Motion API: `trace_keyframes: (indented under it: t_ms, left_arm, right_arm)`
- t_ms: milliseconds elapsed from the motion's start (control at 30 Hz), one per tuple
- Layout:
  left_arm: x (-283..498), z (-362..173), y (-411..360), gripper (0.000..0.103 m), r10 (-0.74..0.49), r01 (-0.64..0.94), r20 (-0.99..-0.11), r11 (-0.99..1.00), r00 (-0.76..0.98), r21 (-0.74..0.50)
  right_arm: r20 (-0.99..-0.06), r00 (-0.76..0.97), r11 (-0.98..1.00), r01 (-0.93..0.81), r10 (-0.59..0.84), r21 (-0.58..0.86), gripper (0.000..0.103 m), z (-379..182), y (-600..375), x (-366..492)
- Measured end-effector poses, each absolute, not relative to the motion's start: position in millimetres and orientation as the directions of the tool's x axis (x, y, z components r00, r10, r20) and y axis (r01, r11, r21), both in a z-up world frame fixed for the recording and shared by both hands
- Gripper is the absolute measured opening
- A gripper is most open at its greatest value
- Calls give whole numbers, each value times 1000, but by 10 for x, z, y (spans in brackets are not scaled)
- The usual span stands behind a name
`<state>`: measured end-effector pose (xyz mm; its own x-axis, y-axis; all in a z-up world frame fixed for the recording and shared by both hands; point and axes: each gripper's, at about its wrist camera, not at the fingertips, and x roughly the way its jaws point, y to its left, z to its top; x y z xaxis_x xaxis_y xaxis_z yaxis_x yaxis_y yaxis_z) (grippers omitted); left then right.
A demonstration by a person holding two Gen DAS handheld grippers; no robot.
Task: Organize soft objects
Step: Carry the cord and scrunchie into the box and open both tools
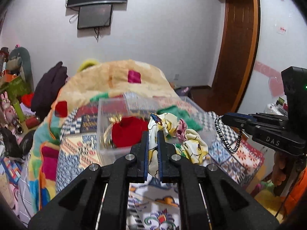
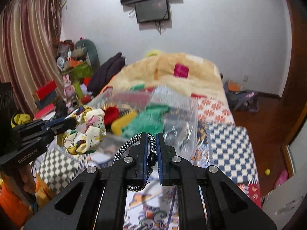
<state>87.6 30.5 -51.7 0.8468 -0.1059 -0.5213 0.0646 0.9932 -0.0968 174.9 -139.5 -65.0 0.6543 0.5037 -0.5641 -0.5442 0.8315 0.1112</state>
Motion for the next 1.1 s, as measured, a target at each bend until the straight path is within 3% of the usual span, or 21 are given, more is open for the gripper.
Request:
trace_keyframes:
  t_ms: [433, 1100]
  left_arm:
    - [1355, -342, 388, 7, -77, 36, -512, 995, 856, -89]
    - [1840, -916, 218, 10, -59, 36, -645, 998, 762, -48]
  right_arm:
    - [-506, 729, 862, -503, 460, 59, 8, -436, -1214, 2058]
    - [-660, 648, 886, -460, 381, 60, 9, -983, -1111, 2440]
